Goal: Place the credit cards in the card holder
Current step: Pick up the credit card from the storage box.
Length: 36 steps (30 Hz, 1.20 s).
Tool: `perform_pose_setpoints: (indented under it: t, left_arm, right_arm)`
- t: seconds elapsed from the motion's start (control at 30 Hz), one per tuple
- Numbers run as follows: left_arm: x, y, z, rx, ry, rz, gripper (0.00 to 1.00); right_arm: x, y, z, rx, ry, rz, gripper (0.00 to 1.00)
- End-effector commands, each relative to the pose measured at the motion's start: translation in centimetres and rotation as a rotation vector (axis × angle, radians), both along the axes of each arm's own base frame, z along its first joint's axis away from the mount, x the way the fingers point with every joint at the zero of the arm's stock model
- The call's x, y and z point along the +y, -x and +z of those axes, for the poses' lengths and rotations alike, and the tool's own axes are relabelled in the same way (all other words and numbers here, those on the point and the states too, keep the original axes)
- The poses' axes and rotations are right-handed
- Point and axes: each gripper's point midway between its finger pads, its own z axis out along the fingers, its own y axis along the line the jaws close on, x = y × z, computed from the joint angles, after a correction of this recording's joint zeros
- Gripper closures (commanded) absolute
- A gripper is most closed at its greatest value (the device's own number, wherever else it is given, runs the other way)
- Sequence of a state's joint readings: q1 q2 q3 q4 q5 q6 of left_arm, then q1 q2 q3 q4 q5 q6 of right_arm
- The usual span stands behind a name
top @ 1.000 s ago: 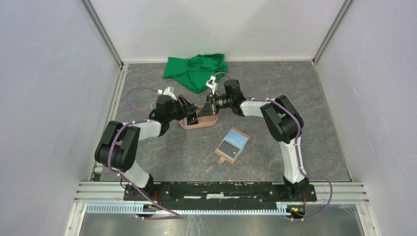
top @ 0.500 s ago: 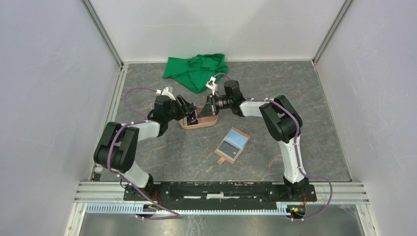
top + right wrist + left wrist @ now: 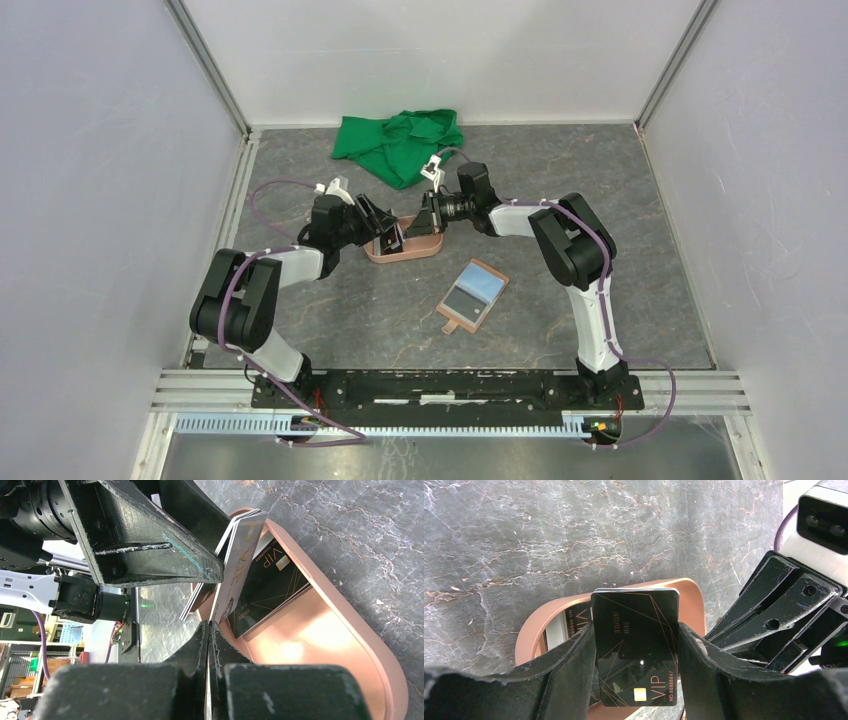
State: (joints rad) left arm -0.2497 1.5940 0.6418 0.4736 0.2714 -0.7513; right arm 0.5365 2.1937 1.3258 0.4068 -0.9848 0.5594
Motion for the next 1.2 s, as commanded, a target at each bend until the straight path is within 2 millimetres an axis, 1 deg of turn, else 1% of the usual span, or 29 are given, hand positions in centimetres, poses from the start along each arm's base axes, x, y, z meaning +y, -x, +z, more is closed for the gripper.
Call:
perform_pose_setpoints:
  t: [0.0,0.3,0.63,0.8,0.93,1.17]
  left_arm:
    - [0.19,-0.41,1.5,-0.063,-0.001,-0.007,0.46]
    - [0.18,-0.37,1.5,-0.063,0.001,-0.012,0.43]
    - [0.15,-0.31,1.61,-0.064,0.006,-0.018,0.32]
    - [0.32,-0.28,1.6,-0.063,0.0,-0.014,0.29]
    - [0.42,-0.27,1.5,-0.059,-0.003,-0.012,0.29]
    - [1.03,-0.41,2.12,-0.073,-0.031,0.009,0.28]
  right_arm:
    - [0.42,-1.1,1.96,-0.079,-0.034,-0.001,1.0]
    - [0.31,-1.04,1.35,-0.075,-0.02,0.0,1.0]
    - [0.31,-1.08,1.47,-0.08,-0.021,0.004,1.0]
    - [0.23,-1.12,1.63,-0.088,-0.02,0.005,1.0]
    - [0.18,-1.2,1.72,-0.092,-0.02,0.004,1.0]
    - [-0.01,-1.44,1.79,-0.092,-0.02,-0.002,1.0]
